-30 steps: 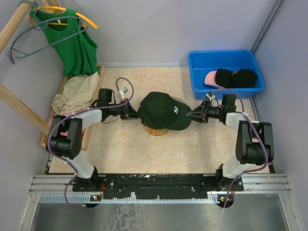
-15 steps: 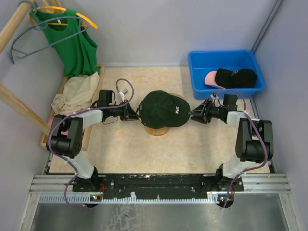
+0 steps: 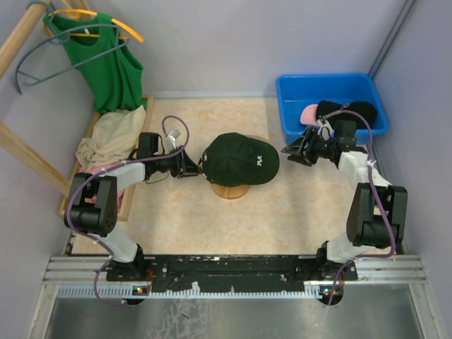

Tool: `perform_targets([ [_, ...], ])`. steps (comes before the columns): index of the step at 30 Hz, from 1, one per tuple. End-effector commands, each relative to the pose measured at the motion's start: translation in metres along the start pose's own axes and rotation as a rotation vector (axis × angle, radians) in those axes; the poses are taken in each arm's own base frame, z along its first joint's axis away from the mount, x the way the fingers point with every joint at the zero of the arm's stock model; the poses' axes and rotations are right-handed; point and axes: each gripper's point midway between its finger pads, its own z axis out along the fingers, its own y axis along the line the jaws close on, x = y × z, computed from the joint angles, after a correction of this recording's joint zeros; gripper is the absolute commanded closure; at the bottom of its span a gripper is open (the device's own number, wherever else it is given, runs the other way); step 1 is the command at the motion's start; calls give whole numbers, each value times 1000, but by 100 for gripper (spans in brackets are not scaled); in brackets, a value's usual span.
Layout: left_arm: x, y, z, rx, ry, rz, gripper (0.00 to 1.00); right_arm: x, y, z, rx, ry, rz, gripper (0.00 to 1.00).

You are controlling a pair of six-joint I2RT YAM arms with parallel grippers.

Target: Stack the hats

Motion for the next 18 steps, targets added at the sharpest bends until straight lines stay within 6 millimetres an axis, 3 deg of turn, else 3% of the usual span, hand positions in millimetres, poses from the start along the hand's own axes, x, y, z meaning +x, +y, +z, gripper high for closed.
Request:
perform_targets([
  [1,-7,8,-15,-48,-60,-26,58,-16,15,-15,39,-58,-82,47],
  [5,-11,7,-25,-28,-107,-52,51,-21,20,-16,35,-72,-87,46],
  [10,-20,-12,-29,36,-125,-45,47,-38,35,-20,33,-99,-109,46],
  [18,-29,-30,-34,92,-143,-41,36,-89,71,-27,32,-171,-168,46],
])
